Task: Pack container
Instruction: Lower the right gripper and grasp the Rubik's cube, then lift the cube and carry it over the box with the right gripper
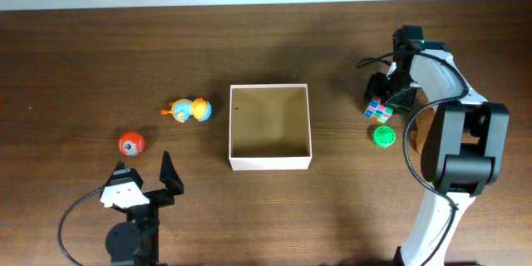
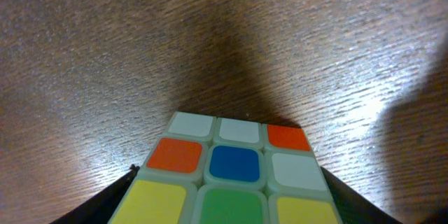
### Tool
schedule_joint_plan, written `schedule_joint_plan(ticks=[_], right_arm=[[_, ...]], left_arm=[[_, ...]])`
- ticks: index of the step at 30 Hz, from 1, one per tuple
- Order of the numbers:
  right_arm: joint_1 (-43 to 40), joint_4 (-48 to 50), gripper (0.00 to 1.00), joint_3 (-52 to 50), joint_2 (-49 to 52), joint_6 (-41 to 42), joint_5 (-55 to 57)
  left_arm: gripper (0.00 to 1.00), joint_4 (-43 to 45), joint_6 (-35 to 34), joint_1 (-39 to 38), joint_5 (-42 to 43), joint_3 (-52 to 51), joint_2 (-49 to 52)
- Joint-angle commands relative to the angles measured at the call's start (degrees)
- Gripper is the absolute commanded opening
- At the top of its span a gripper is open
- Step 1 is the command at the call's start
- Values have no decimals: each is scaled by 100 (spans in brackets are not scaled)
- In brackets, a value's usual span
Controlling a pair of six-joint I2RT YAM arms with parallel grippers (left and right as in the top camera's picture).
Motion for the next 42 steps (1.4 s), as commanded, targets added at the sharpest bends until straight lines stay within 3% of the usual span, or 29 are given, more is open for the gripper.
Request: schedule_joint_plan(ticks=[1,11,23,42], right_arm=[[-31,20,61,63,42,26,-4],[-31,22,53,63,42,2,37],[-31,-166,52,219,-61,-149,35],[516,-2015,53,2651,-111,-990,-249]], left_arm=[[99,-4,76,24,83,-31,-55],[99,-4,76,24,83,-31,-55],[99,-4,76,24,83,-31,-55],[99,-4,76,24,83,-31,-55]])
